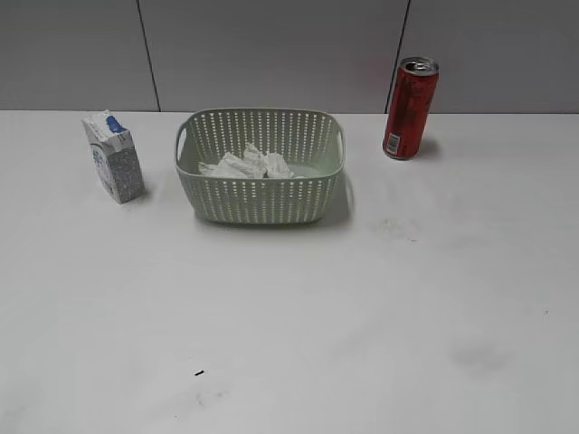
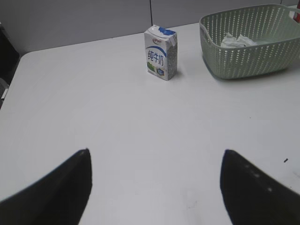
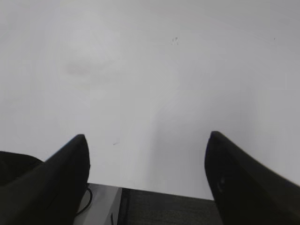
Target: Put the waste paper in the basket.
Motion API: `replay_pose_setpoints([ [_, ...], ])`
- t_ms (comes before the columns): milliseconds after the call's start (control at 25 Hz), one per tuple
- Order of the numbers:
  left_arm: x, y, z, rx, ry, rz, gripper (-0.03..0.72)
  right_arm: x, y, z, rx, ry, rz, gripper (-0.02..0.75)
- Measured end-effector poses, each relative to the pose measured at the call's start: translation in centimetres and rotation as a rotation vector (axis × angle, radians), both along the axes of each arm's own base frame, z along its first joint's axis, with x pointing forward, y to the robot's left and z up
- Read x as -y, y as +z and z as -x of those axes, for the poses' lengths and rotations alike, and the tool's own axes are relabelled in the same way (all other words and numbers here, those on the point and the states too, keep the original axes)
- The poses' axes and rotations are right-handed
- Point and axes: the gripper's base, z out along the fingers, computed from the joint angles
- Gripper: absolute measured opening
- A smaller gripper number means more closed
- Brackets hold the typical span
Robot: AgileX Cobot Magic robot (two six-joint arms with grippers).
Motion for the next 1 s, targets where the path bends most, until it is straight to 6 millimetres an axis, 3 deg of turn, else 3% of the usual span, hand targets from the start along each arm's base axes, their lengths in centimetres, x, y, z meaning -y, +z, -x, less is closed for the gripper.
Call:
replay_pose_setpoints([
  [480, 0.0, 0.0, 0.0, -0.001, 0.002, 0.004, 0.595, 0.9, -2.6, 8.8, 0.174, -0.003, -0.058, 0.574],
  [1000, 0.0, 0.0, 0.0, -0.001, 0.003, 0.006, 0.594, 1.8, -0.1, 15.2, 0.656, 0.009, -0.121, 0.573],
])
